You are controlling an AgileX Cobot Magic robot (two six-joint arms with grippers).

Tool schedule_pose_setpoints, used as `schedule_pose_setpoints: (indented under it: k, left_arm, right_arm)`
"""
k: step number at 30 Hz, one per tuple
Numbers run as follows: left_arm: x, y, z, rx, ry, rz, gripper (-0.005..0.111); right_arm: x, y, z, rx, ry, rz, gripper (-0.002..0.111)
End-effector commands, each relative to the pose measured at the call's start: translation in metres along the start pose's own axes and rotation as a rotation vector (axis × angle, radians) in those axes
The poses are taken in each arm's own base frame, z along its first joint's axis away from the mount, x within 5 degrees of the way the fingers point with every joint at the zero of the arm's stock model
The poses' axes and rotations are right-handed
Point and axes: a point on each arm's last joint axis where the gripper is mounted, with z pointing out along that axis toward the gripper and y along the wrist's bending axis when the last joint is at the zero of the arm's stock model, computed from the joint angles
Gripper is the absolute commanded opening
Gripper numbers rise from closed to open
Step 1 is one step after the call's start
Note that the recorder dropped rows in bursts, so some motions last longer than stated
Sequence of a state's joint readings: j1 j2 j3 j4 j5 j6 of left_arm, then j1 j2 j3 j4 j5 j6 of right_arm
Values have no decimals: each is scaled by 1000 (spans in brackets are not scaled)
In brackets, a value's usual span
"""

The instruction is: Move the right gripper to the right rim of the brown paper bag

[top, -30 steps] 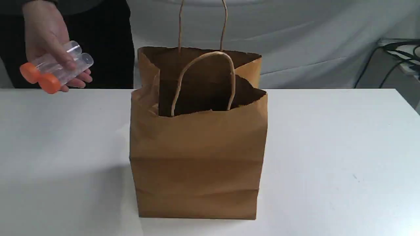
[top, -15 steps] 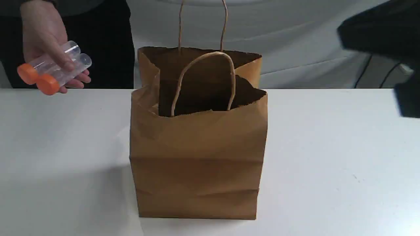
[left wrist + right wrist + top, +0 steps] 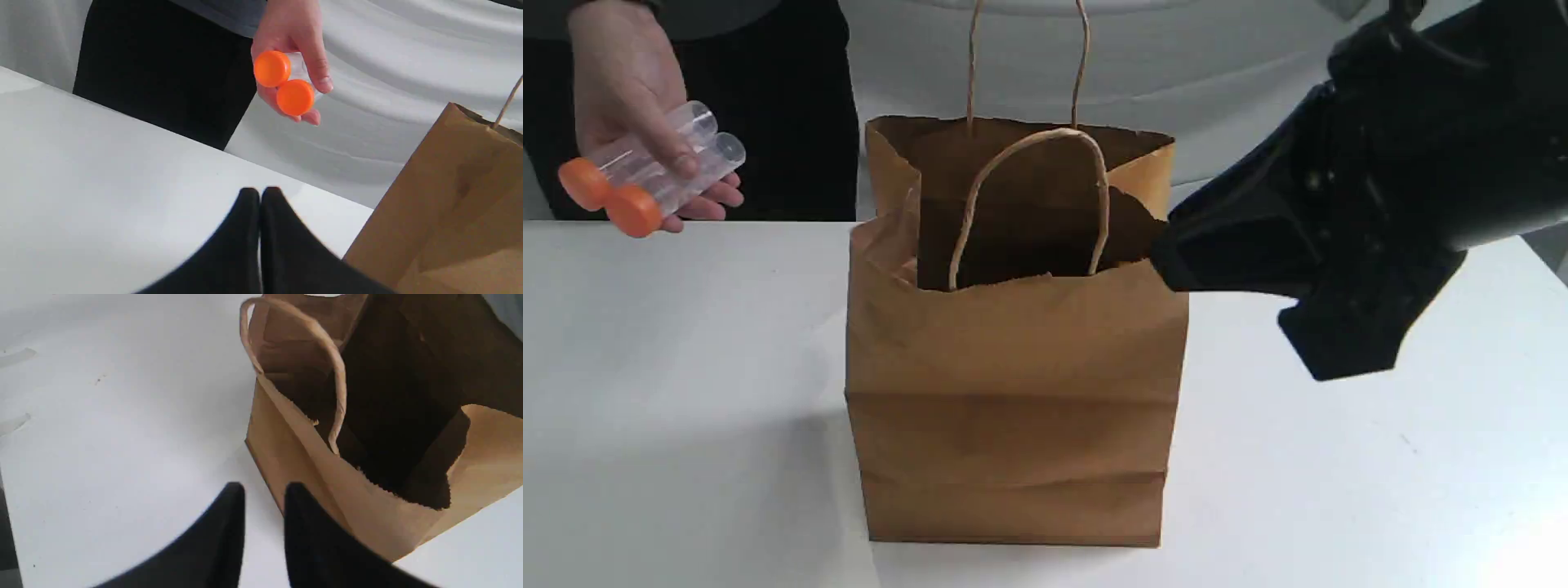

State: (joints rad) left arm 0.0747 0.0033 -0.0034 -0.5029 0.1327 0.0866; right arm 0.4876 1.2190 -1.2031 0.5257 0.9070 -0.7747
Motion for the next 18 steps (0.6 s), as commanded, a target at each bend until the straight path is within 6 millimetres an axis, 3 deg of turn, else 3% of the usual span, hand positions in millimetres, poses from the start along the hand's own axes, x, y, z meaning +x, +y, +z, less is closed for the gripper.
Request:
schedule_pose_setpoints:
  k: [1, 3, 8, 18]
  left_arm:
    - [1, 0, 0, -1, 5, -5, 0]
    - [1, 0, 0, -1, 5, -5, 0]
    - [1, 0, 0, -1, 5, -5, 0]
    - [1, 0, 0, -1, 5, -5, 0]
  right_arm:
    - [-8, -2, -1, 33, -74, 6, 61]
    - [-11, -5, -2, 60, -112, 14, 66]
    - [-15, -9, 0, 88, -148, 0, 66]
    - [-12, -18, 37, 5, -123, 32, 60]
